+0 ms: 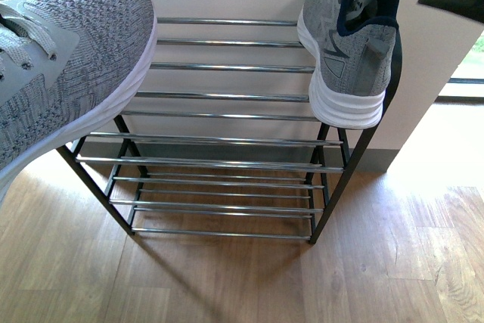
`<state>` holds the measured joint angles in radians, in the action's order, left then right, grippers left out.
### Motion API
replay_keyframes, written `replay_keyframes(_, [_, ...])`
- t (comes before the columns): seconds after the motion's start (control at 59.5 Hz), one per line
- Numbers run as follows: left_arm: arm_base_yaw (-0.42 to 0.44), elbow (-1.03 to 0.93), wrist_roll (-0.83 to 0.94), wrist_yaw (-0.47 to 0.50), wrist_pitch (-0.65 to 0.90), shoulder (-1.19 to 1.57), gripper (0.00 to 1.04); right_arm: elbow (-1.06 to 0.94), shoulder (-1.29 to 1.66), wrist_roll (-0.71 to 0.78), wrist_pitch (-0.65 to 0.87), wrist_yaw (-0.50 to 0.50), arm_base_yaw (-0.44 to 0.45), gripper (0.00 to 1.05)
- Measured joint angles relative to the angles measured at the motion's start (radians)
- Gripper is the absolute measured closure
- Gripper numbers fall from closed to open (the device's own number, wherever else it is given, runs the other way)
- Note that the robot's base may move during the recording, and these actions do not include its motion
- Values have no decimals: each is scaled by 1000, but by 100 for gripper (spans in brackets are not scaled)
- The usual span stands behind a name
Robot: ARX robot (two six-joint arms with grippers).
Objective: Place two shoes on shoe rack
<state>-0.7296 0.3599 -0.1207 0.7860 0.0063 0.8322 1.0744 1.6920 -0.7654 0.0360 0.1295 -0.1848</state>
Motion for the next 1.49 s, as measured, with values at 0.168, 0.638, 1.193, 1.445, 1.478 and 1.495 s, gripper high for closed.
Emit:
replay_keyframes(0.168, [0,0,0,0,0,0,103,-93,-208,133,33,-59,85,24])
replay_keyframes(0.638, [0,0,0,0,0,0,103,-708,-488,748,795,-162,145,103])
replay_keyframes(1.193, [0,0,0,0,0,0,103,-996,-897,760,667,-129,184,103])
replay_keyframes(1.445, [0,0,0,-1,0,0,103,-1054,-1016,760,615,-129,184,103])
replay_keyframes(1.478, [0,0,0,0,0,0,103,-1054,-1054,760,586,-129,184,103])
replay_keyframes(1.495, [0,0,0,0,0,0,103,-1054,-1069,760,573,-129,184,103])
